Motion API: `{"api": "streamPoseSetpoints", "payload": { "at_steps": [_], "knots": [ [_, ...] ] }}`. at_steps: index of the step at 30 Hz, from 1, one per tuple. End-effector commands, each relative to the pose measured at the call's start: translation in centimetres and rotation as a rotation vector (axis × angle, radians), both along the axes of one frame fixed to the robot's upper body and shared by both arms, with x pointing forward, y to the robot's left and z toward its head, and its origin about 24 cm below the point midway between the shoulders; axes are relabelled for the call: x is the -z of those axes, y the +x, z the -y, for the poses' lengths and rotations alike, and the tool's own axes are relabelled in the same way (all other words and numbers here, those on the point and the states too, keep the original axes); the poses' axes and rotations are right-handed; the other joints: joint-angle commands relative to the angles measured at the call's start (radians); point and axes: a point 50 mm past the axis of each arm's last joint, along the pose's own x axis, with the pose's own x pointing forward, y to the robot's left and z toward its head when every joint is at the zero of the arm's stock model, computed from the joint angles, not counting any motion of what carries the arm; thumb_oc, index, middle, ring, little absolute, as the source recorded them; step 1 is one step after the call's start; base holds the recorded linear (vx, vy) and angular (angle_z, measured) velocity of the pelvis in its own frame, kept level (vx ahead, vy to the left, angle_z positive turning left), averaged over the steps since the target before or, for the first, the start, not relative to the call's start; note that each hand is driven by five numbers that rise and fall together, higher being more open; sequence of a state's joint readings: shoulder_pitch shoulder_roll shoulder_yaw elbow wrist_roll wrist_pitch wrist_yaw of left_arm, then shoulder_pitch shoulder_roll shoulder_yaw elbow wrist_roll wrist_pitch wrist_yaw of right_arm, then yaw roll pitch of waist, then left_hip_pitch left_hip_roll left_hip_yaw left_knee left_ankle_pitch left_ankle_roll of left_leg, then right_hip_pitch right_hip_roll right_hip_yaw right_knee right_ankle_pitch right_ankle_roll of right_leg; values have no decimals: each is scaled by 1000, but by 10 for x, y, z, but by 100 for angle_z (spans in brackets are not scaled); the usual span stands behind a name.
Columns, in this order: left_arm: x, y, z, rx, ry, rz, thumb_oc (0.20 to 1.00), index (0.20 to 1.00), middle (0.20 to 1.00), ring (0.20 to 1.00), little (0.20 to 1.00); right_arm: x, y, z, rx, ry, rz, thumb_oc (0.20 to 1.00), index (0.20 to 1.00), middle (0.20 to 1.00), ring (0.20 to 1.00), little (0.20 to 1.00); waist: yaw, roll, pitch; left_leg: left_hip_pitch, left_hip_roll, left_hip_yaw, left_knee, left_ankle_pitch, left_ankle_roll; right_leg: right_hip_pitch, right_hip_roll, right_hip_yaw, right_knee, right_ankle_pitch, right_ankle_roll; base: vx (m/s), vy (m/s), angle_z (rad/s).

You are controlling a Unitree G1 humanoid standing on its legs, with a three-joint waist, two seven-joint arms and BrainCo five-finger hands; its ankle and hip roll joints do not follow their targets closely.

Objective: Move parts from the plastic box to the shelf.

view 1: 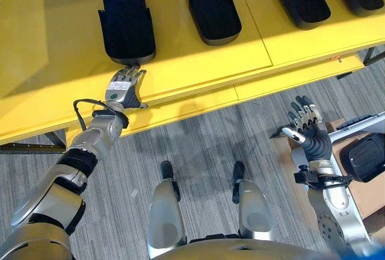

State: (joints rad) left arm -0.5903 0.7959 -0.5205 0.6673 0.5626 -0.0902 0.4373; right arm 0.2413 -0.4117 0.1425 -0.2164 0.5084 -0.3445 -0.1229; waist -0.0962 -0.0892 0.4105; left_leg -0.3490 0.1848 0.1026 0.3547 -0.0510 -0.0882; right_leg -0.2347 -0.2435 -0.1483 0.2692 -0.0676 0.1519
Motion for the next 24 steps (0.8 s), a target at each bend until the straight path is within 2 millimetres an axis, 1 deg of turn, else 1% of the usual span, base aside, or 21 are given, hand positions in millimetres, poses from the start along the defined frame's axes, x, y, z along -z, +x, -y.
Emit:
{"api": "streamPoseSetpoints", "payload": {
  "at_steps": [1, 4, 8, 9, 11, 12, 13, 14, 15, 16, 17, 19, 20, 21, 22, 24],
  "knots": [
    [-29, 15, 32, 133, -22, 98, 1000, 1000, 1000, 1000, 1000, -24, -8, 8, 7, -4, 115, 1000, 1000, 1000, 1000, 1000, -32, 5, -36, -11, 34, -12, -5, 55, -17, 21, -2, 38, 51, -1, 1, 0, 0, 0],
    [-21, 10, 38, 164, -71, 77, 1000, 1000, 1000, 1000, 1000, -24, -7, 7, 7, -1, 116, 1000, 1000, 1000, 1000, 1000, -27, 7, -35, -10, 34, -14, -6, 57, -16, 22, 0, 37, 54, -3, -2, 0, 0, 0],
    [-6, -3, 49, 223, -197, 25, 1000, 1000, 1000, 1000, 1000, -25, -6, 6, 3, 4, 121, 1000, 1000, 1000, 1000, 1000, -22, 14, -34, 0, 36, -18, -14, 61, -16, 25, 2, 35, 61, -8, -6, 1, -13, -3],
    [0, -6, 52, 234, -247, 9, 1000, 1000, 1000, 1000, 1000, -25, -5, 5, 1, 8, 121, 1000, 1000, 1000, 1000, 1000, -19, 16, -31, 6, 37, -20, -14, 58, -17, 30, 2, 35, 67, -15, -7, 1, -24, -13],
    [13, -15, 60, 259, -335, -33, 1000, 1000, 1000, 1000, 1000, -26, -4, 4, -4, 11, 126, 1000, 1000, 1000, 1000, 1000, -17, 23, -35, 12, 37, -22, -27, 69, -17, 31, 6, 34, 69, -17, -11, -1, -35, -9],
    [23, -25, 70, 294, -434, -71, 1000, 1000, 1000, 1000, 1000, -27, -3, 4, -9, 10, 129, 1000, 1000, 1000, 1000, 1000, -13, 32, -38, 23, 41, -24, -41, 77, -18, 34, 9, 30, 77, -24, -16, 1, -40, -3],
    [23, -25, 69, 293, -436, -72, 1000, 1000, 1000, 1000, 1000, -27, -3, 4, -10, 10, 129, 1000, 1000, 1000, 1000, 1000, -14, 33, -39, 24, 41, -24, -43, 78, -18, 35, 9, 30, 77, -24, -16, -4, -75, -3],
    [36, -36, 76, 306, -528, -116, 1000, 1000, 1000, 1000, 1000, -28, -1, 3, -11, 15, 134, 1000, 1000, 1000, 1000, 1000, -11, 41, -41, 38, 45, -28, -58, 89, -20, 39, 15, 27, 85, -31, -21, -3, -48, -2],
    [36, -36, 76, 305, -529, -117, 1000, 1000, 1000, 1000, 1000, -28, -1, 3, -12, 14, 133, 1000, 1000, 1000, 1000, 1000, -12, 42, -42, 40, 46, -28, -60, 90, -20, 40, 16, 27, 85, -32, -22, -10, -82, 1],
    [46, -45, 79, 311, -606, -162, 1000, 1000, 1000, 1000, 1000, -29, -1, 4, -9, 7, 139, 1000, 1000, 1000, 1000, 1000, -10, 52, -46, 53, 54, -30, -83, 107, -22, 43, 24, 25, 93, -41, -28, -6, -41, 1],
    [46, -46, 78, 310, -607, -163, 1000, 1000, 1000, 1000, 1000, -29, -1, 4, -10, 7, 138, 1000, 1000, 1000, 1000, 1000, -11, 53, -46, 55, 55, -30, -86, 108, -23, 43, 25, 24, 93, -41, -29, -21, -72, 2],
    [54, -56, 79, 306, -677, -204, 1000, 1000, 1000, 1000, 1000, -30, 0, 4, -10, -1, 141, 1000, 1000, 1000, 1000, 1000, -10, 65, -51, 71, 68, -32, -120, 133, -25, 46, 39, 18, 103, -54, -39, -25, -77, 4],
    [59, -61, 77, 295, -701, -220, 1000, 1000, 1000, 1000, 1000, -30, 1, 5, -9, -6, 143, 1000, 1000, 1000, 1000, 1000, -10, 71, -54, 81, 75, -30, -136, 144, -26, 45, 47, 16, 109, -60, -44, -32, -113, 2],
    [65, -70, 74, 279, -768, -244, 1000, 1000, 1000, 1000, 1000, -32, 2, 6, -6, -15, 151, 1000, 1000, 1000, 1000, 1000, -7, 84, -60, 104, 91, -27, -174, 169, -25, 40, 66, 16, 123, -75, -53, -24, -87, -3],
    [65, -71, 74, 278, -769, -245, 1000, 1000, 1000, 1000, 1000, -32, 2, 6, -7, -15, 151, 1000, 1000, 1000, 1000, 1000, -8, 84, -60, 107, 92, -26, -178, 170, -26, 40, 67, 17, 124, -75, -54, -22, -91, -12],
    [78, -82, 66, 217, -852, -275, 1000, 1000, 1000, 1000, 1000, -33, 4, 6, -10, -26, 153, 1000, 1000, 1000, 1000, 1000, -4, 95, -68, 145, 110, -17, -222, 195, -28, 41, 89, 22, 143, -98, -65, -7, -112, -21]
  ]
}}
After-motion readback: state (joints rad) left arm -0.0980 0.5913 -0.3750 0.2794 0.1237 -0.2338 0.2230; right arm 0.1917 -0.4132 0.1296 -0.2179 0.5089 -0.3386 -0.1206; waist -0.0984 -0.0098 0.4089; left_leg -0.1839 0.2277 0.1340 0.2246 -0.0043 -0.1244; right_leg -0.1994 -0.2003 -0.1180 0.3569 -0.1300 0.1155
